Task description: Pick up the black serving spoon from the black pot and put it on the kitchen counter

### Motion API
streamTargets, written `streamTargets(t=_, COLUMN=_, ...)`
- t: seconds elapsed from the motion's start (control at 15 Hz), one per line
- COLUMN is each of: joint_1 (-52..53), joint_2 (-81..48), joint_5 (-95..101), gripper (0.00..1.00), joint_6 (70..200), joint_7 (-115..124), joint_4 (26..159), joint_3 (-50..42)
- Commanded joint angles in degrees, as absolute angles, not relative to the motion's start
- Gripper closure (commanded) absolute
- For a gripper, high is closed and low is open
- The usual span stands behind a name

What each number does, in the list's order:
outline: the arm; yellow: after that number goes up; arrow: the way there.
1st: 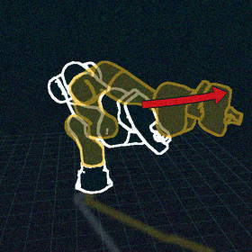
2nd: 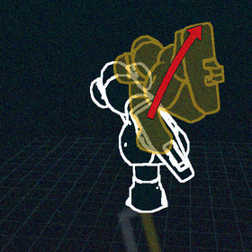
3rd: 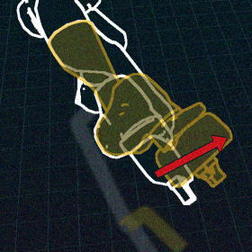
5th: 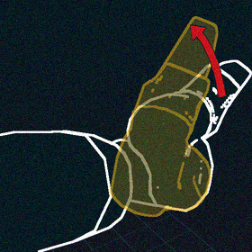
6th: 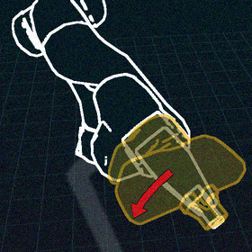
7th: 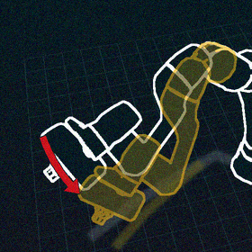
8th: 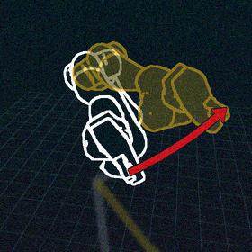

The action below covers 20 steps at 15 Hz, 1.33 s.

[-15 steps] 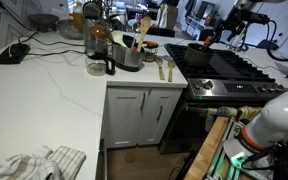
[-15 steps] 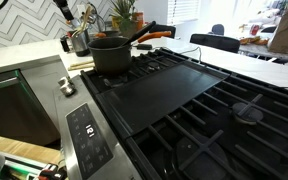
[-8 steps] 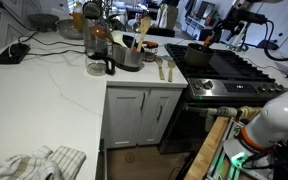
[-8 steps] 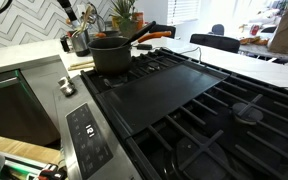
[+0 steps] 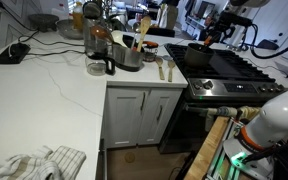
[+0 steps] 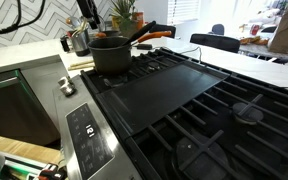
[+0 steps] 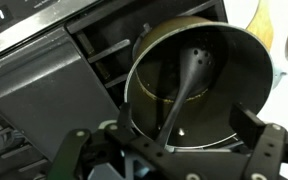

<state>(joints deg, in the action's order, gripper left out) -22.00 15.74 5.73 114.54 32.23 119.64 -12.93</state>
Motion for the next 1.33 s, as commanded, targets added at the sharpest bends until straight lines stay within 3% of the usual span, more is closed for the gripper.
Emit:
streamTargets(t=0.0, joint_1=-22.2, joint_2=9.3, joint_5=3.0, gripper=0.00, joint_6=116.9, joint_7=36.8, joint_4=115.1, joint_3=-14.8)
streamTargets(t=0.67, joint_1=-21.6, joint_2=0.2, joint_5=0.4, gripper=0.03, joint_6=118.9, joint_7=44.2, joint_4=110.4, joint_3=-17.9)
streamTargets(t=0.8, joint_1=-21.4, joint_2=-0.8, joint_5=0.8, gripper=0.27, joint_6=119.0, joint_7=45.2, joint_4=109.9, joint_3=-18.0)
streamTargets(t=0.87, joint_1=-21.3, joint_2=-1.3, joint_5=1.0, gripper=0.28, joint_6=119.0, joint_7=45.6, joint_4=109.7, joint_3=-18.1)
streamTargets(t=1.0, joint_1=-21.2, joint_2=-2.0, joint_5=1.3, gripper=0.44, joint_6=119.4, joint_7=46.4, joint_4=109.5, joint_3=-18.2)
streamTargets(t=1.27, joint_1=-21.0, joint_2=-3.4, joint_5=1.6, gripper=0.64, joint_6=120.2, joint_7=47.4, joint_4=109.0, joint_3=-18.3)
